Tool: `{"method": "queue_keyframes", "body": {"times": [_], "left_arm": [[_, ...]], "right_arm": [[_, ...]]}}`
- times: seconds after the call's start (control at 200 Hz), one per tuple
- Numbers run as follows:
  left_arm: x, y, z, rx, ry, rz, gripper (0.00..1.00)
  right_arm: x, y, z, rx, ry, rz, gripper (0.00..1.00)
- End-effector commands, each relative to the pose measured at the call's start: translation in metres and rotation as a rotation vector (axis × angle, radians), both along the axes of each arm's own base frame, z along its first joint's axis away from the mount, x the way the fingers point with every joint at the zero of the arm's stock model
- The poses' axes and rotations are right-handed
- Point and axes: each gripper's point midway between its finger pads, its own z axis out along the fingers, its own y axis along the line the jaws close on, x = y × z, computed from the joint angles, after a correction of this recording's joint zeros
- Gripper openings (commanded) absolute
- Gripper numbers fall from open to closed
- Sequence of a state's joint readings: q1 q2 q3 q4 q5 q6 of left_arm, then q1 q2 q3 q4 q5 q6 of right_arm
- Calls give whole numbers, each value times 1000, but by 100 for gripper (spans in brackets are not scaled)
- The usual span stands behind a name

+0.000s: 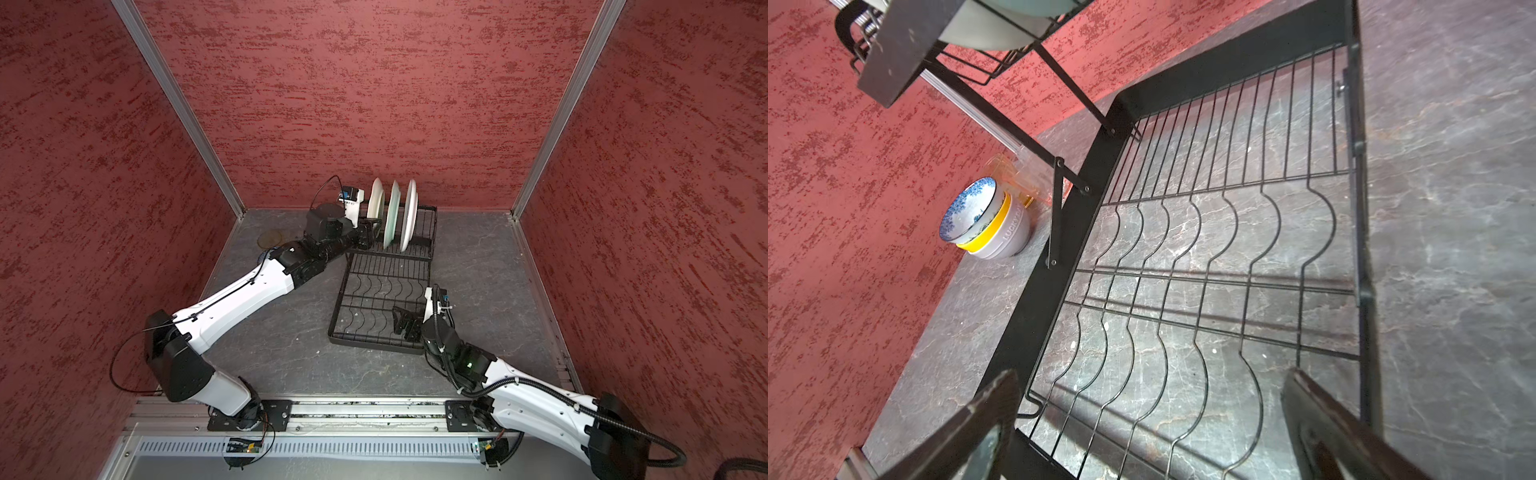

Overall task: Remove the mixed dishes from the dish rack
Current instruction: 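Reach the left gripper to the nearest white plate in the rack, then close the left gripper on the white plate's rim and tilt it out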

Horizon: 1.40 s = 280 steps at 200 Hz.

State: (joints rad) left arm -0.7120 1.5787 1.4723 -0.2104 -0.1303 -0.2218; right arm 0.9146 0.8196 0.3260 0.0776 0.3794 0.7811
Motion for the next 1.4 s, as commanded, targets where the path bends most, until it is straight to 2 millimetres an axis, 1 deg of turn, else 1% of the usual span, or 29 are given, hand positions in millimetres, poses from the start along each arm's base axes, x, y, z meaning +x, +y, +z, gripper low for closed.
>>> {"method": "queue_keyframes", "body": {"times": [0.0, 0.145, 0.24, 0.371, 0.416, 0.476, 0.621, 1.042, 1.242, 1.398], "left_arm": [[7, 6, 0, 50, -13, 59, 44], [9, 6, 0, 57, -13, 75, 40], [10, 8, 2, 61, -20, 88, 33], [11, 12, 2, 69, -21, 113, 32], [12, 13, 3, 72, -22, 122, 29], [13, 15, 2, 80, -21, 137, 24], [20, 20, -3, 135, -17, 183, 21], [30, 24, -10, 223, -24, 229, 19], [37, 36, -10, 255, -30, 276, 19], [41, 41, -17, 270, -18, 296, 19]], "right_arm": [[4, -9, 5, -10, -15, -47, 99], [3, -12, 5, -15, -16, -56, 99], [3, -13, 4, -8, -17, -59, 99], [2, -14, 3, -7, -15, -60, 99], [2, -14, 3, -7, -15, -59, 99], [2, -15, 3, -7, -15, -61, 99], [2, -16, 2, -12, -13, -65, 99], [1, -21, -1, -19, -14, -80, 99], [1, -23, -1, -30, -14, -85, 99], [0, -25, -1, -27, -16, -92, 99]]}}
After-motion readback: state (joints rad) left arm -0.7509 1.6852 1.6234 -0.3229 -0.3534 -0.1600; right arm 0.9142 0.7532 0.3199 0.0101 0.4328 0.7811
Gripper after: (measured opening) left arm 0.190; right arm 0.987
